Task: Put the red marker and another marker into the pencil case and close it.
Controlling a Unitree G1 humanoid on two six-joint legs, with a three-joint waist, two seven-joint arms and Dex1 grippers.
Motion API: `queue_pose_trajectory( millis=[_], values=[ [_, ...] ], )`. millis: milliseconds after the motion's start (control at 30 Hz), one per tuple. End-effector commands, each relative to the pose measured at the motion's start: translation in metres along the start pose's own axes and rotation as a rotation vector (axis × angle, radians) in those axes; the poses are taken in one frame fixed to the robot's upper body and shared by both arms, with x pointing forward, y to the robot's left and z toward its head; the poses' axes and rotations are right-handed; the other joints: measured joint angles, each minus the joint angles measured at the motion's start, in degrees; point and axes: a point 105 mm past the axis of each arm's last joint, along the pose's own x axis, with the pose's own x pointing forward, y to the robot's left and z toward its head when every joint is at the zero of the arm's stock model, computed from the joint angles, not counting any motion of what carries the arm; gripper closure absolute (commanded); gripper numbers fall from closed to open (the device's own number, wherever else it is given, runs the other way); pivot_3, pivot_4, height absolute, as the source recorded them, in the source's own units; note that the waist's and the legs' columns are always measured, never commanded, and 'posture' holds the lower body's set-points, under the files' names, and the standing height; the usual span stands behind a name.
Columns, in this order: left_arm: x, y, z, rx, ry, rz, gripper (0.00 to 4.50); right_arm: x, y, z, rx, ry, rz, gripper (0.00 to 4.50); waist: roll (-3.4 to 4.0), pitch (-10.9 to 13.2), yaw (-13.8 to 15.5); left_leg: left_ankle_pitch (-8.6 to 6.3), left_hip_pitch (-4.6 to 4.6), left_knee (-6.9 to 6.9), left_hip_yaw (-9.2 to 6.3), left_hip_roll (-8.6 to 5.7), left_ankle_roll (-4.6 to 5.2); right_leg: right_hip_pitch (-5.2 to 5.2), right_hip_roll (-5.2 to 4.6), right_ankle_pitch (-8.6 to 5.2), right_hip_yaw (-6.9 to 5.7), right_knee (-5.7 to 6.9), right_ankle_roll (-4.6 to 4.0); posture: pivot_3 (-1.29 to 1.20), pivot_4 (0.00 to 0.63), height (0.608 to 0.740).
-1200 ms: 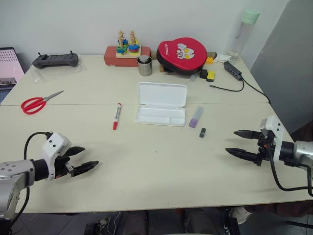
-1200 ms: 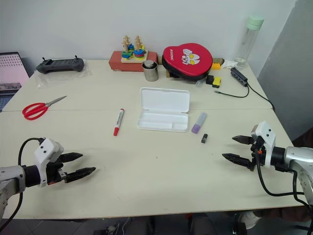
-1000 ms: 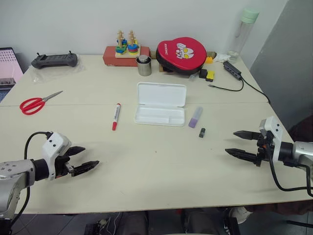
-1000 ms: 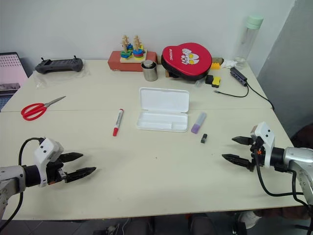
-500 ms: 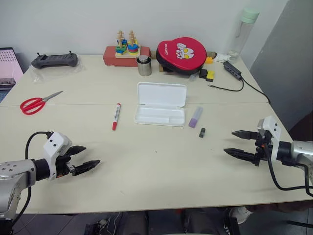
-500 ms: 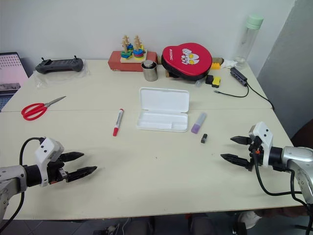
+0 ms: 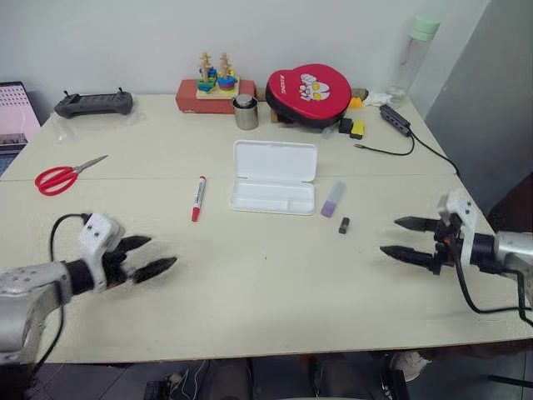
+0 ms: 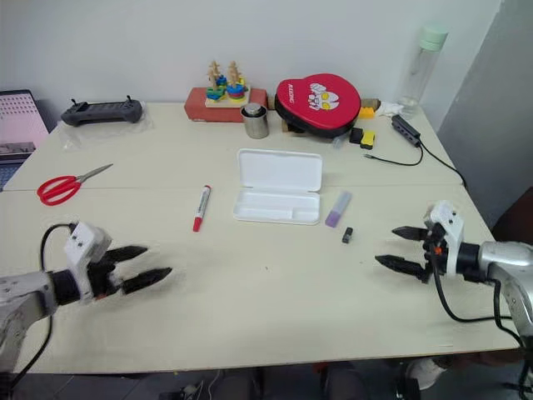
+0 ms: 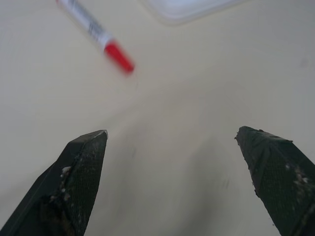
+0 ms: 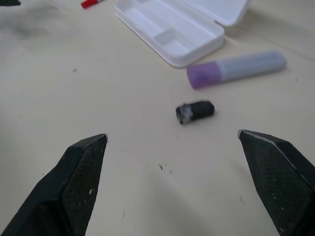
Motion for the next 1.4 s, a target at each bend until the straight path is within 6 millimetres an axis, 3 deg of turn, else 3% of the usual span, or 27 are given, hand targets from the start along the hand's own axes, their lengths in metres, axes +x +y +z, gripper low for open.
queue_pose_trajectory(
  millis=[33, 200, 300, 467, 667, 833, 1300, 1400],
  values=[
    [0.038, -0.025, 0.052, 0.087, -0.215, -0.056, 0.01, 0.031, 0.002, 0.030, -0.047, -0.041, 0.088, 0.03, -0.03, -0.02, -0.01, 0.01, 0.02, 0.03, -0.01, 0.00, 0.00, 0.01, 0.01, 0.04, 0.01, -0.02, 0.06, 0.00, 0.150, 0.740],
    [0.080, -0.068, 0.094, 0.069, -0.408, -0.218, 0.01, 0.093, 0.004, 0.039, -0.169, 0.035, 0.184, 0.03, -0.04, -0.03, -0.13, 0.03, -0.09, 0.34, -0.02, -0.01, -0.02, 0.07, 0.06, 0.25, 0.04, -0.05, -0.01, 0.00, 0.150, 0.740],
    [0.091, -0.085, 0.102, 0.079, -0.437, -0.279, 0.01, 0.122, 0.000, 0.034, -0.218, 0.088, 0.201, 0.03, -0.04, -0.03, -0.29, 0.02, -0.15, 0.35, -0.01, -0.03, -0.02, 0.00, 0.06, 0.26, 0.06, -0.03, -0.02, 0.00, 0.150, 0.740],
    [0.086, -0.086, 0.105, 0.086, -0.445, -0.288, 0.01, 0.150, -0.010, 0.024, -0.252, 0.146, 0.204, 0.03, -0.04, -0.02, -0.15, 0.02, -0.23, 0.33, -0.06, -0.03, -0.02, -0.07, 0.08, 0.26, 0.03, 0.00, -0.05, 0.00, 0.150, 0.740],
    [0.075, -0.073, 0.101, 0.101, -0.434, -0.231, 0.01, 0.165, -0.015, 0.010, -0.257, 0.203, 0.219, 0.03, -0.02, -0.02, -0.28, 0.02, -0.23, 0.33, -0.08, -0.03, -0.02, -0.07, 0.06, 0.26, 0.01, 0.01, -0.06, 0.00, 0.150, 0.740],
    [0.072, -0.066, 0.097, 0.117, -0.419, -0.182, 0.00, 0.176, -0.011, 0.005, -0.281, 0.233, 0.236, 0.87, -0.02, -0.02, -0.19, 0.02, -0.19, 0.40, -0.09, -0.04, -0.02, 0.00, 0.06, 0.27, 0.01, 0.04, -0.05, 0.00, 0.150, 0.740],
    [0.066, -0.058, 0.099, 0.114, -0.427, -0.137, 0.00, 0.184, -0.010, 0.009, -0.321, 0.249, 0.235, 4.44, 0.00, 0.00, -0.33, 0.02, -0.07, 0.53, -0.13, -0.06, -0.02, -0.04, 0.09, 0.24, 0.02, 0.54, -0.09, 0.00, 0.150, 0.740],
    [0.063, -0.052, 0.099, 0.121, -0.424, -0.119, 0.00, 0.184, -0.011, 0.012, -0.338, 0.236, 0.232, 4.44, 0.00, 0.00, -0.50, 0.02, -0.06, 0.55, -0.13, -0.06, -0.02, -0.04, 0.09, 0.24, 0.02, 0.59, -0.09, 0.00, 0.150, 0.740]
  ],
)
